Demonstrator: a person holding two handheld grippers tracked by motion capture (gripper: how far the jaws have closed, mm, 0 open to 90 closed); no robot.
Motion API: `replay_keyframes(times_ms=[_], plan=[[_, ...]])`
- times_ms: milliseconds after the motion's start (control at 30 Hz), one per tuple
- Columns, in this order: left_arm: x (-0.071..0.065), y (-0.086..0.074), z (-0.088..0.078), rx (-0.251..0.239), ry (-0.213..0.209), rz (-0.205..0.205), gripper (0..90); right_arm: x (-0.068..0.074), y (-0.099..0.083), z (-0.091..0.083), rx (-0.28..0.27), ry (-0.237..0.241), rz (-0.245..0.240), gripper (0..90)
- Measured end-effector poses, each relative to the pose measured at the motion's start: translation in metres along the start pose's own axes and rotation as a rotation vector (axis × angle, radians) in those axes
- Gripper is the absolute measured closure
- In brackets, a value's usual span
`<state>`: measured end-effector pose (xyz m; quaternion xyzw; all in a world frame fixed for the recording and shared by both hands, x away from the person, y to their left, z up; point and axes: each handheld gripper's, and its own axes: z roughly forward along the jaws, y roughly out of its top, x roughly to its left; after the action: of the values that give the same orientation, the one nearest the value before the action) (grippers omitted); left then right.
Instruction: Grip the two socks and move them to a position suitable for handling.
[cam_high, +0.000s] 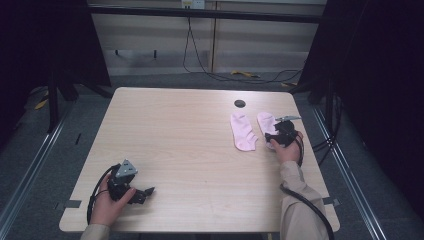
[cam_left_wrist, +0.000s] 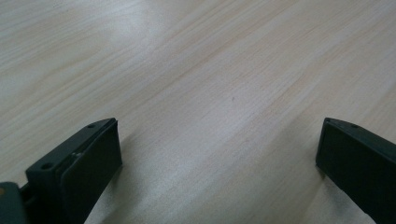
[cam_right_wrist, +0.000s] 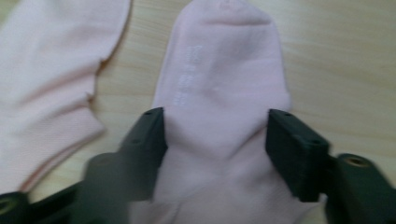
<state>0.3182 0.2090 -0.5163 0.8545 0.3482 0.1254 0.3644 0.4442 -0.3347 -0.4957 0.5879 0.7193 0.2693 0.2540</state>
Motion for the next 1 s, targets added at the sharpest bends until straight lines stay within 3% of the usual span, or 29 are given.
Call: replay_keyframes(times_ms=[33, 67, 133, 267, 367, 433, 567, 700, 800, 833, 867, 900, 933, 967, 1000], plan=[[0.0, 0.0, 0.0, 0.0, -0.001, 0.001, 0.0, -0.001, -0.001, -0.001, -0.007, 0.012, 0.015, 63.9], [0.0, 0.0, 0.0, 0.0, -0.001, 0.002, 0.0, -0.001, -0.001, -0.005, 0.013, 0.003, 0.018, 83.1], [0.0, 0.0, 0.0, 0.003, 0.001, 0.003, 0.0, -0.003, -0.001, -0.008, 0.015, 0.01, 0.034, 84.2], [0.0, 0.0, 0.0, 0.003, 0.001, 0.003, 0.0, -0.004, 0.001, -0.022, -0.076, 0.012, 0.037, 85.1], [0.0, 0.0, 0.0, 0.003, 0.001, 0.003, 0.0, -0.003, 0.007, -0.033, -0.119, 0.034, 0.025, 85.3], [0.0, 0.0, 0.0, 0.003, 0.001, 0.003, 0.0, 0.007, 0.018, -0.051, -0.171, 0.08, -0.019, 85.5], [0.0, 0.0, 0.0, 0.001, 0.005, 0.004, 0.0, 0.036, 0.028, -0.079, -0.236, 0.194, -0.124, 85.4], [0.0, 0.0, 0.0, 0.001, 0.004, 0.003, 0.0, 0.083, 0.023, -0.109, -0.28, 0.337, -0.283, 85.4], [0.0, 0.0, 0.0, 0.0, 0.004, 0.002, 0.0, 0.122, 0.006, -0.128, -0.292, 0.48, -0.382, 85.3], [0.0, 0.0, 0.0, 0.0, 0.004, 0.002, 0.0, 0.122, 0.006, -0.128, -0.292, 0.48, -0.382, 85.3], [0.0, 0.0, 0.0, 0.002, 0.003, 0.003, 0.0, 0.145, -0.013, -0.135, -0.277, 0.568, -0.446, 84.3], [0.0, 0.0, 0.0, 0.002, 0.004, 0.003, 0.0, 0.15, -0.02, -0.136, -0.271, 0.591, -0.456, 83.1], [-0.001, 0.0, -0.001, 0.004, 0.008, 0.002, 0.0, 0.154, -0.03, -0.136, -0.27, 0.624, -0.46, 77.9], [-0.001, 0.0, -0.001, 0.003, 0.008, 0.001, 0.0, 0.157, -0.038, -0.134, -0.257, 0.637, -0.452, 66.9], [-0.001, 0.0, -0.001, 0.002, 0.008, 0.001, 0.0, 0.156, -0.047, -0.13, -0.233, 0.611, -0.447, 59.5]])
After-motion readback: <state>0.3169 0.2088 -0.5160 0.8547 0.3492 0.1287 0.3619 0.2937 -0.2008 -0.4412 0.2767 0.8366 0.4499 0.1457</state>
